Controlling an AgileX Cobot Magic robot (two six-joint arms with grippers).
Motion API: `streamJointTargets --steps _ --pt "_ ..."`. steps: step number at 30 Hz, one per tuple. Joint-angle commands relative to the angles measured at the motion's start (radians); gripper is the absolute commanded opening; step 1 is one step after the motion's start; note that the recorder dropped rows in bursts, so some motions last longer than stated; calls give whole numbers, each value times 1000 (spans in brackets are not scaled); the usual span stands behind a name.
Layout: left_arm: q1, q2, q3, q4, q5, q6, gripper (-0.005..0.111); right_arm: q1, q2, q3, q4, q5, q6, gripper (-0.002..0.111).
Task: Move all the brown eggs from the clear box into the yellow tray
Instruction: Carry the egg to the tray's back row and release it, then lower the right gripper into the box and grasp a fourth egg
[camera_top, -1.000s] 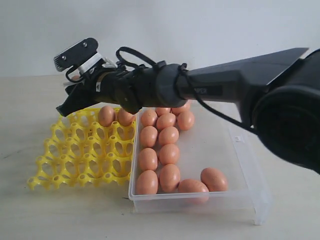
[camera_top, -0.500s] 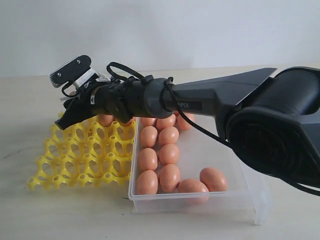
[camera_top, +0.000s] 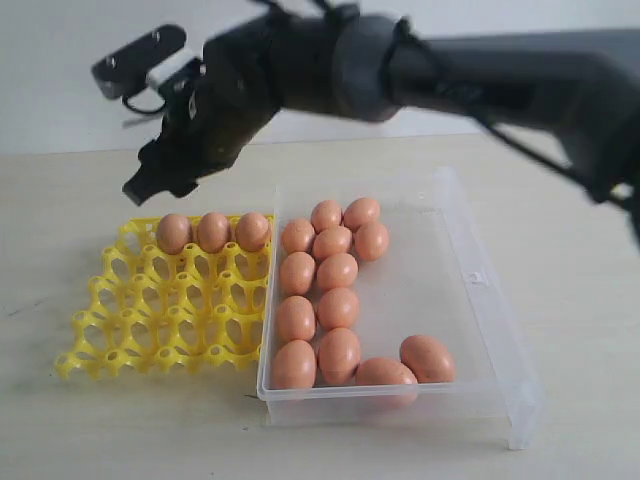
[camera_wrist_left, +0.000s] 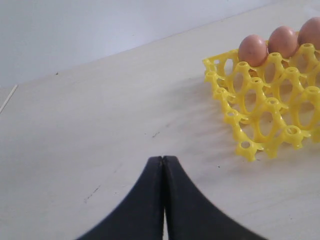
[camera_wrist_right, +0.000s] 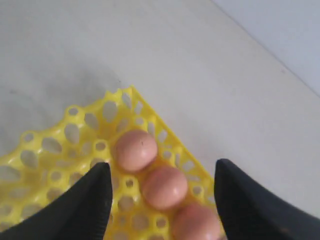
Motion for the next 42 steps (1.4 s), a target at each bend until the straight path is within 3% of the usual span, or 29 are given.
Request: streamJointTargets --steps 1,4,22,42 --pt "-6 -6 -4 0 -5 -6 0 -31 -160 -2 -49 470 24 59" --pt "-6 -6 -4 0 -5 -6 0 -53 -193 32 -115 638 114 59" --pt "-6 -6 -4 0 -5 -6 0 -142 -169 427 -85 638 87 59" --pt "-6 -6 -4 0 -5 -6 0 -147 -85 464 -9 638 -5 58"
